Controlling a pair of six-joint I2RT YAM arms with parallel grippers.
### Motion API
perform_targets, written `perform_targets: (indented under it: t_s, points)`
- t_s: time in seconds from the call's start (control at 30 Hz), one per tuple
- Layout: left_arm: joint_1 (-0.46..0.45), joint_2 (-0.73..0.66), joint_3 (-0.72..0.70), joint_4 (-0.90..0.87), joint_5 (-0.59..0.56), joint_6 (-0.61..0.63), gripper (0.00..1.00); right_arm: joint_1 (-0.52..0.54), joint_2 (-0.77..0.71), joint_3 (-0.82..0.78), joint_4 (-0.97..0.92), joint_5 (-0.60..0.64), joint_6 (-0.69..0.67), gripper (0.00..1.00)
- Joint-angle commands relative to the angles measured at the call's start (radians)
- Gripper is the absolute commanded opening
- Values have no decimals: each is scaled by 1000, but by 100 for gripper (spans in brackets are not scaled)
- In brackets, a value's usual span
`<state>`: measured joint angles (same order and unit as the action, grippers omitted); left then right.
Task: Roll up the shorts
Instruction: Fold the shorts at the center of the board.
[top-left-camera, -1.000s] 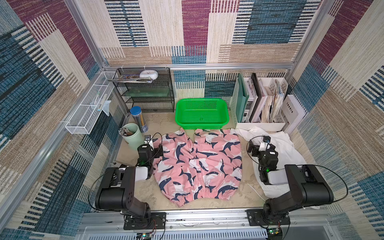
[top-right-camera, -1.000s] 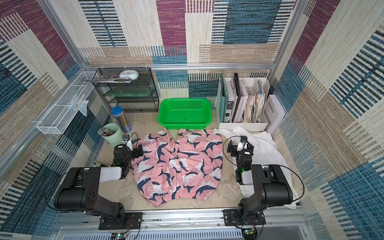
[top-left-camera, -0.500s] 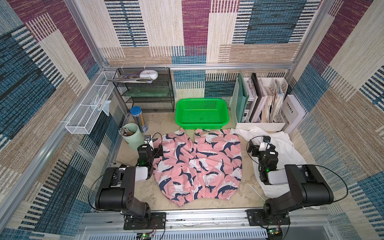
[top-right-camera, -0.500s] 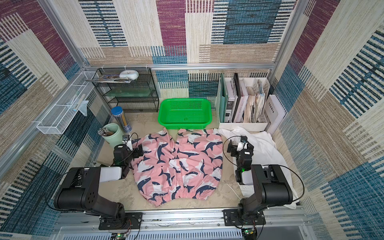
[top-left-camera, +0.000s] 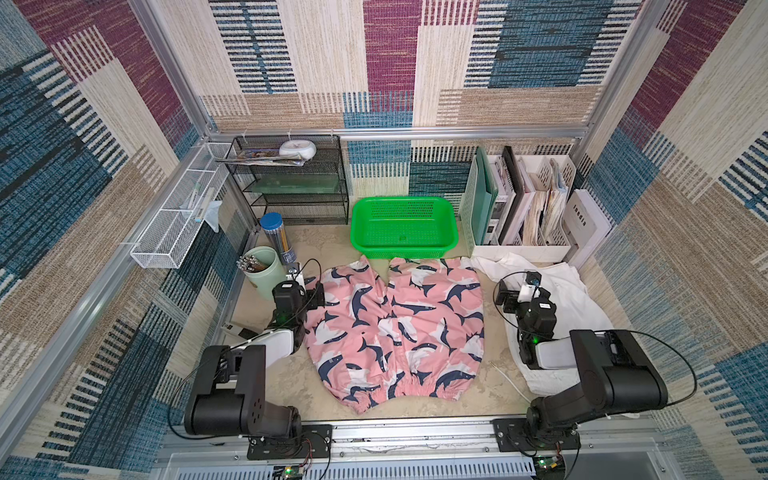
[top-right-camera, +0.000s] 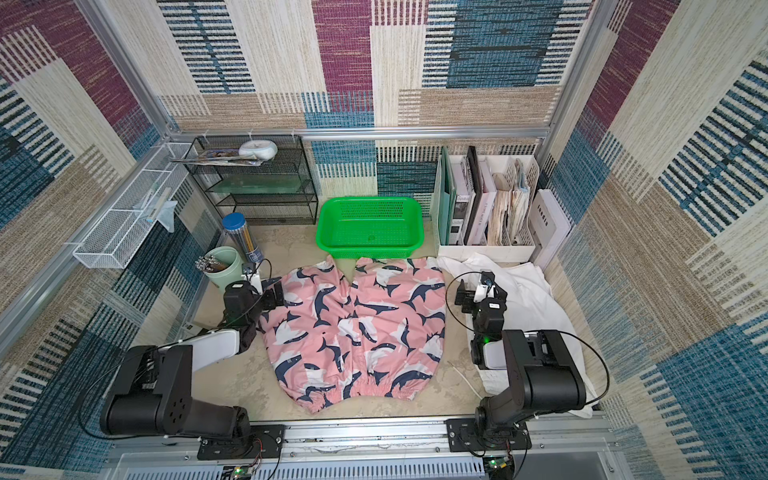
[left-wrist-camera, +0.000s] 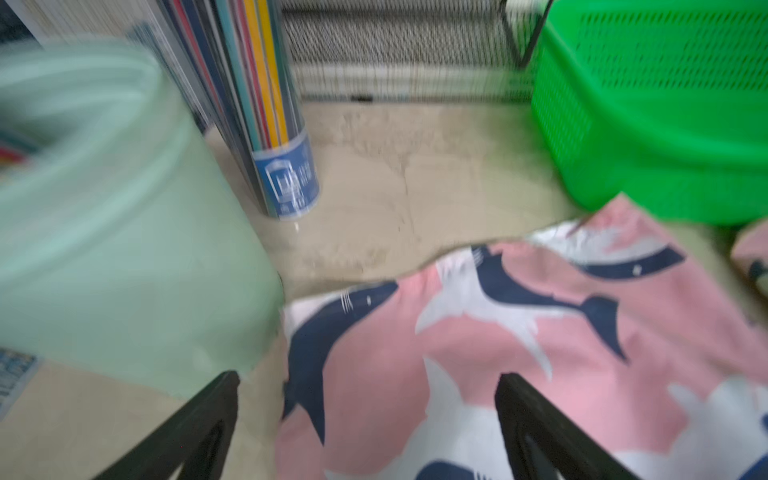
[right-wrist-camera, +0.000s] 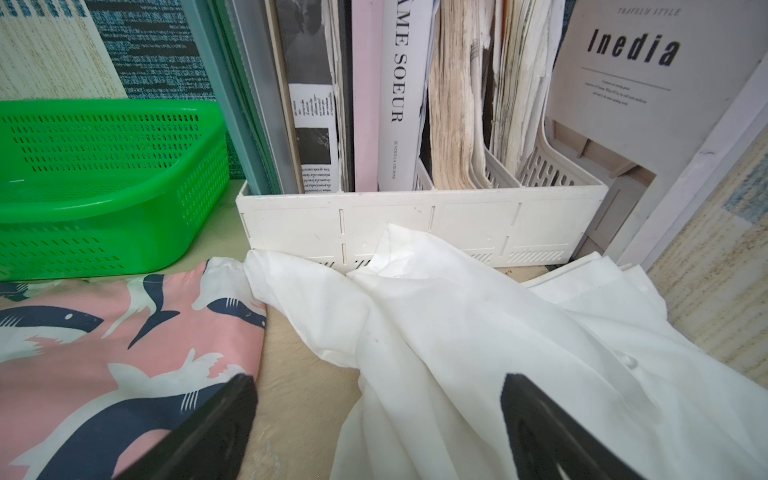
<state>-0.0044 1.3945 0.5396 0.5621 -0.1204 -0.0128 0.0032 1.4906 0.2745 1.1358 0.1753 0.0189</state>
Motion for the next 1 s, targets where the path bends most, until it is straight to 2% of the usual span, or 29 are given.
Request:
perform_targets:
  t_s: [0.0, 0.07, 0.17, 0.33, 0.43, 0.63, 0.73, 0.97]
  points:
    - [-21, -114, 50, -175, -32, -34, 100, 0, -55, 131, -268, -9, -2, 93]
    - [-35, -182, 94, -239, 17, -71, 100, 0, -73, 219, -404, -33, -6, 92]
    - [-90, -238, 182, -354, 59, -63, 100, 0, -112, 262, -469, -83, 37, 92]
    - [-311, -288, 284, -496, -51, 4, 100, 0, -105, 395, -689, -199, 77, 91]
    - [-434, -278, 338, -576, -68, 1, 100, 1, -76, 473, -811, -275, 85, 89]
    - [-671, -174, 398, -671, -96, -1, 100, 4, -22, 572, -967, -439, 79, 87]
    - [-792, -96, 419, -698, -132, -23, 100, 12, 4, 586, -1000, -466, 92, 87]
    - [-996, 111, 495, -725, -147, -87, 100, 55, 89, 628, -1061, -408, 78, 81]
